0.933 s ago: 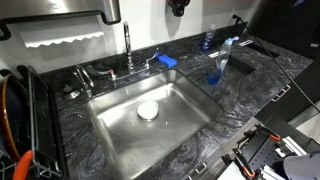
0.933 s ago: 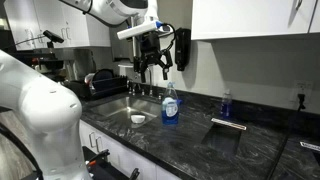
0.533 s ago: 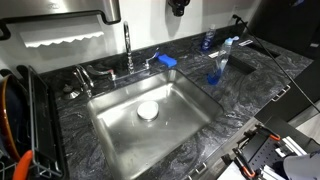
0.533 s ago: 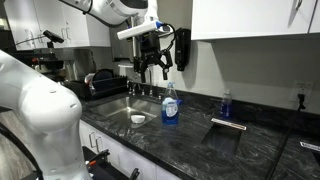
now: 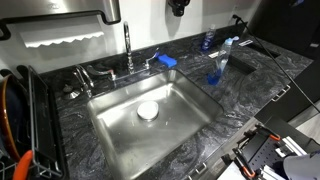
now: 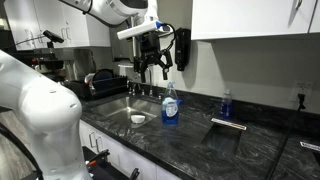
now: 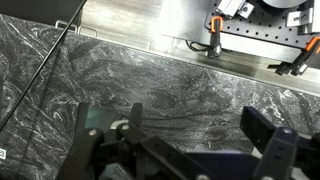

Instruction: Center the faucet, open and close it, and then remove the bowl from the sink and put it on the counter

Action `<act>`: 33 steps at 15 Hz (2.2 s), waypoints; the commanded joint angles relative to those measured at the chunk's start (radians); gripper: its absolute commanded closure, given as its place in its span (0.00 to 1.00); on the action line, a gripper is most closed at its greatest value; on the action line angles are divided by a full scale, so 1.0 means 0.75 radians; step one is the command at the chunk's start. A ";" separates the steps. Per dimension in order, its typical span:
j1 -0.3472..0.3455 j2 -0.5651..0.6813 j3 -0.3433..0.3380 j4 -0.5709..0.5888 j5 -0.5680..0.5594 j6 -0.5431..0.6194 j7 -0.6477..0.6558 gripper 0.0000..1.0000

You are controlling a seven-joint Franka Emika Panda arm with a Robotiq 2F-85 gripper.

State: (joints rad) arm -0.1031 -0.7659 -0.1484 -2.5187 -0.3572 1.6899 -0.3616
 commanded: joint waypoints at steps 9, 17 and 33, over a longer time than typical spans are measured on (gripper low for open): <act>0.150 0.050 0.097 -0.012 0.209 0.014 0.236 0.00; 0.193 0.138 0.242 -0.059 0.458 0.272 0.590 0.00; 0.187 0.430 0.541 -0.099 0.422 0.830 1.133 0.00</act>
State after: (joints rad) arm 0.0385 -0.5575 0.2653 -2.6294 -0.0729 2.2654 0.4864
